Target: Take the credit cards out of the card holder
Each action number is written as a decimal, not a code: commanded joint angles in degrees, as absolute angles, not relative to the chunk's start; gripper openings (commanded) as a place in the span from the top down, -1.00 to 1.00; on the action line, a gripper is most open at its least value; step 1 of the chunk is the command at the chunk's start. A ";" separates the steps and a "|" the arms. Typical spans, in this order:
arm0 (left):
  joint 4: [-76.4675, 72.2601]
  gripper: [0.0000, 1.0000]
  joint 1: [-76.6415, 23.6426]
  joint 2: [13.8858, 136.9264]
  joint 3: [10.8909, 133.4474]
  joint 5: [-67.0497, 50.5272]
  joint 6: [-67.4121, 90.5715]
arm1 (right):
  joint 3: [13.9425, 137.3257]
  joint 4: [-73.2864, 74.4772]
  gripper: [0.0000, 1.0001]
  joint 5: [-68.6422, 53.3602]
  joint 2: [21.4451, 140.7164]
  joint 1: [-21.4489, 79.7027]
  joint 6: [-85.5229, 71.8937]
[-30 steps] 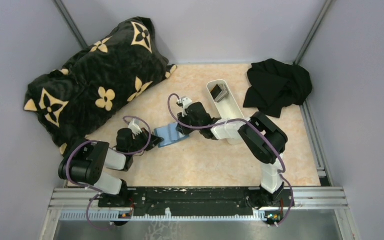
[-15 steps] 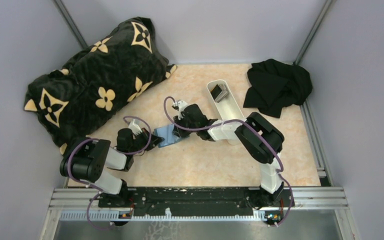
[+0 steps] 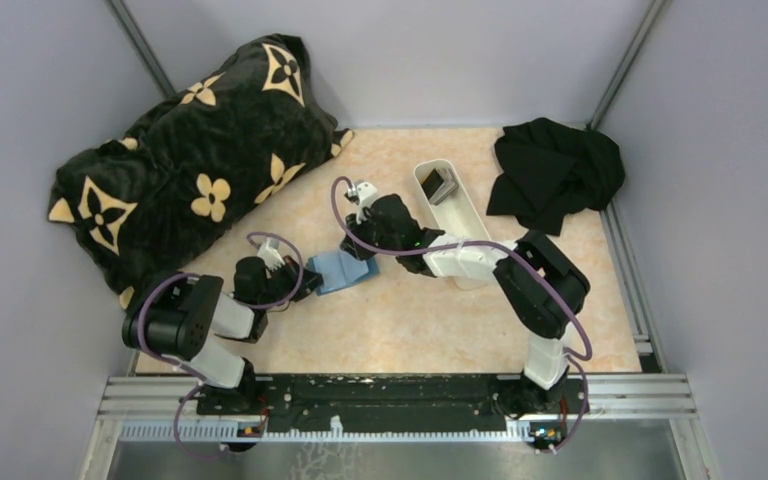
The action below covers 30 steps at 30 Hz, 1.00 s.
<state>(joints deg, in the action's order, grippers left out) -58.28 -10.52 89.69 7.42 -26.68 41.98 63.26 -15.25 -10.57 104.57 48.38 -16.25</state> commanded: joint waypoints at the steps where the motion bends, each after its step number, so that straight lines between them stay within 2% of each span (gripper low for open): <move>1: -58.07 1.00 -10.72 91.00 7.22 -27.20 41.85 | 64.35 -16.19 0.77 -8.12 101.17 48.86 -15.21; 8: -55.68 1.00 -10.96 90.20 10.44 -27.58 42.08 | 63.30 -14.75 0.78 -5.52 99.51 46.87 -14.73; 14: -50.06 1.00 -11.34 86.87 13.12 -26.78 40.78 | 62.63 -10.33 0.79 -4.39 103.39 42.77 -14.97; 23: -49.38 1.00 -12.21 89.37 17.22 -27.36 40.68 | 60.60 -10.58 0.79 -7.31 107.94 43.24 -15.20; 30: -51.74 1.00 -13.70 93.77 18.25 -27.40 41.80 | 60.84 -10.39 0.79 -8.29 106.28 47.37 -15.29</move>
<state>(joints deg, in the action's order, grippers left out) -49.74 -13.17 91.39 17.76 -27.03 41.52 59.72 -8.47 -6.79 108.40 44.27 -15.18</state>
